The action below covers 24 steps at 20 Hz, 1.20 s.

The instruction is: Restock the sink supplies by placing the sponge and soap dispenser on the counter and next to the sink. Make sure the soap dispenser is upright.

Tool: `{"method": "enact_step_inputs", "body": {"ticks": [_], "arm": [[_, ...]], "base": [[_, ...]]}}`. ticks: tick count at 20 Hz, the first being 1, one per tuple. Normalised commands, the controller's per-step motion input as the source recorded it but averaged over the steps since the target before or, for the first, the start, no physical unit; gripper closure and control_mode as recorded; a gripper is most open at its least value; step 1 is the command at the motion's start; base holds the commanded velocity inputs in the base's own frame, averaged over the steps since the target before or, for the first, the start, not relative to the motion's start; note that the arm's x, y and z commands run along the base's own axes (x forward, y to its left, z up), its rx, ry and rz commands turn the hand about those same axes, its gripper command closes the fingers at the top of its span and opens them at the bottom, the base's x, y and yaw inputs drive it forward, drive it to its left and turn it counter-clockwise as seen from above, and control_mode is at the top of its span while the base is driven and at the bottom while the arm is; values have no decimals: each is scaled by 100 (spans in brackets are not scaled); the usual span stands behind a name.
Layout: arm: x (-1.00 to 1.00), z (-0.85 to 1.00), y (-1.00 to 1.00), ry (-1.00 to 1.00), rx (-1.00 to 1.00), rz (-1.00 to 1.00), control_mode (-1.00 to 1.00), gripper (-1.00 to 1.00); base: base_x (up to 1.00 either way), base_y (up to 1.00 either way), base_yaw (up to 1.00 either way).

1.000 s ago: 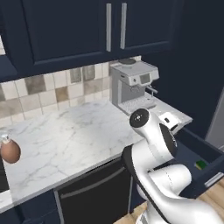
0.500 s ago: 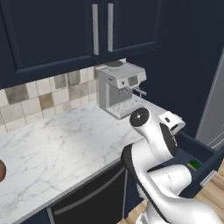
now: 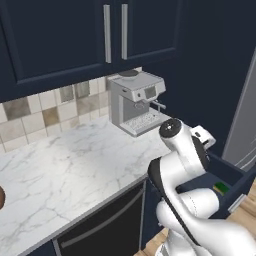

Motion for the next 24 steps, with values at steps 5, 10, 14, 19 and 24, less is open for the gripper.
{"method": "enact_step_inputs", "body": {"ticks": [5, 10, 14, 19, 24], "arm": [[46, -49, -89, 7, 27, 0, -100, -100], [31, -66, -66, 9, 13, -1, -100, -100], [0, -68, -76, 1, 7, -4, -100, -100], [0, -56, -77, 0, 9, 0, -100, -100], [4, -51, -58, 5, 3, 0, -100, -100]], "base": [[0, 0, 0], [0, 0, 0], [0, 0, 0], [0, 0, 0], [0, 0, 0]]}}
